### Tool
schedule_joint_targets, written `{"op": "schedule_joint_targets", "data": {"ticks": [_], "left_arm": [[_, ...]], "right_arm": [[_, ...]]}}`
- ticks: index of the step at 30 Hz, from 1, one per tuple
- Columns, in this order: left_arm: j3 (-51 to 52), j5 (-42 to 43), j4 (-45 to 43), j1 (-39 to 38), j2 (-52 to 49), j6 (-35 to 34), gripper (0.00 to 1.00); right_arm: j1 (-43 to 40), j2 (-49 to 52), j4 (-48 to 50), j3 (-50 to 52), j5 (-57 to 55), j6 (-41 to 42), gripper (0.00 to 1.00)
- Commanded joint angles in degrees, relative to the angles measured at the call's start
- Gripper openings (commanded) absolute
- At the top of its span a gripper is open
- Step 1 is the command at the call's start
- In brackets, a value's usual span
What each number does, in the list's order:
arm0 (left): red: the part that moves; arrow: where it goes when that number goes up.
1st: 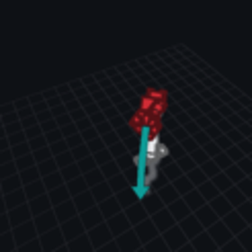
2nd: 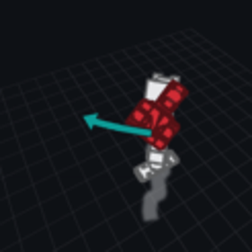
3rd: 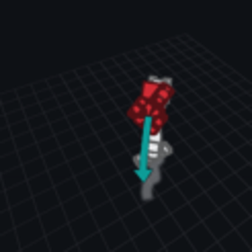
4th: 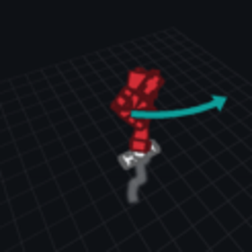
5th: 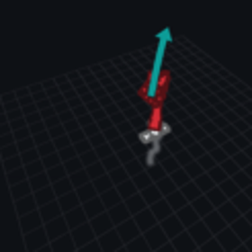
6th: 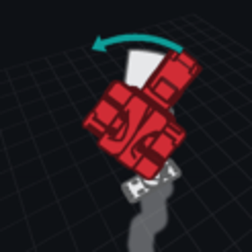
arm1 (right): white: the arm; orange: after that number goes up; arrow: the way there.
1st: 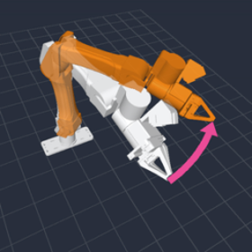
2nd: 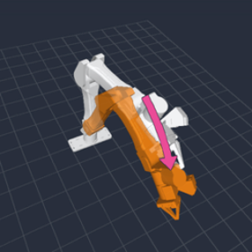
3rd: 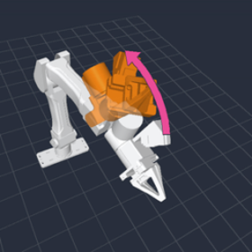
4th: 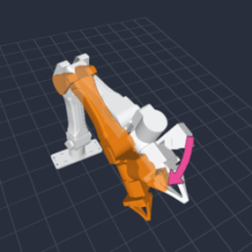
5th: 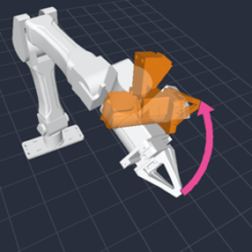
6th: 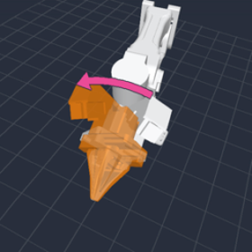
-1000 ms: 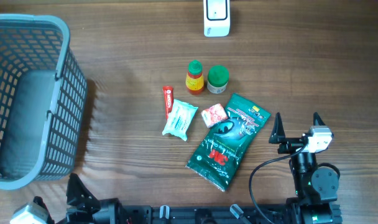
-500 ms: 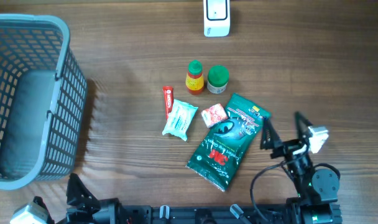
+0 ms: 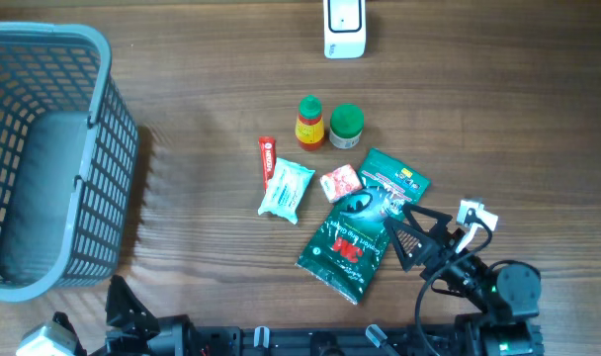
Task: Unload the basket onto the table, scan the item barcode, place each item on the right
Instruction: 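Reach the right gripper toward the red-white tissue pack and grasp it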
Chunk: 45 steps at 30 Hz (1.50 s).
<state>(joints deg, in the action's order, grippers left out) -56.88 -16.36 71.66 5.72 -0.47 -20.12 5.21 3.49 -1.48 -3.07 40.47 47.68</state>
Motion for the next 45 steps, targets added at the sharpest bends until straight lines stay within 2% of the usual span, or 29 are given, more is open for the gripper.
{"op": "schedule_joint_targets", "data": {"ticks": [1, 4, 8, 9, 13, 16, 18, 23, 27, 31, 33, 36, 45], "left_arm": [[-0.11, 0.46, -0.17, -0.20, 0.15, -0.28, 1.00], [-0.11, 0.46, -0.17, -0.20, 0.15, -0.28, 1.00], [-0.11, 0.46, -0.17, -0.20, 0.15, -0.28, 1.00], [-0.11, 0.46, -0.17, -0.20, 0.15, -0.28, 1.00], [-0.11, 0.46, -0.17, -0.20, 0.15, -0.28, 1.00], [-0.11, 0.46, -0.17, -0.20, 0.15, -0.28, 1.00], [-0.11, 0.46, -0.17, -0.20, 0.15, -0.28, 1.00], [-0.11, 0.46, -0.17, -0.20, 0.15, -0.28, 1.00], [-0.11, 0.46, -0.17, -0.20, 0.15, -0.28, 1.00], [-0.11, 0.46, -0.17, -0.20, 0.15, -0.28, 1.00], [-0.11, 0.46, -0.17, -0.20, 0.15, -0.28, 1.00], [-0.11, 0.48, -0.17, -0.20, 0.15, -0.28, 1.00], [-0.11, 0.46, -0.17, -0.20, 0.15, -0.28, 1.00]], "right_arm": [[0.20, 8.59, -8.20, -11.28, -4.96, -10.56, 1.00], [0.20, 19.54, -18.95, -21.86, -9.84, -18.45, 1.00], [0.20, 38.03, -35.21, -37.13, -18.01, -26.75, 0.99], [0.20, 45.51, -39.21, -41.53, -18.64, -28.20, 1.00], [0.20, 56.72, -41.44, -43.95, -16.44, -27.98, 0.99], [0.20, 63.78, -41.40, -43.95, -14.93, -26.29, 1.00], [0.20, 68.41, -39.26, -43.95, -11.63, -29.14, 0.99], [0.70, 73.11, -32.57, -43.95, -9.51, -35.60, 0.99], [4.15, 75.43, -26.40, -43.71, -10.60, -36.30, 0.97], [9.84, 80.06, -18.47, -43.71, -14.12, -35.43, 0.88], [12.20, 83.12, -15.91, -43.71, -19.58, -33.07, 0.87], [13.60, 86.82, -13.20, -43.71, -18.40, -32.48, 0.76], [13.75, 94.64, -9.81, -43.71, -16.44, -32.54, 0.63]]}}
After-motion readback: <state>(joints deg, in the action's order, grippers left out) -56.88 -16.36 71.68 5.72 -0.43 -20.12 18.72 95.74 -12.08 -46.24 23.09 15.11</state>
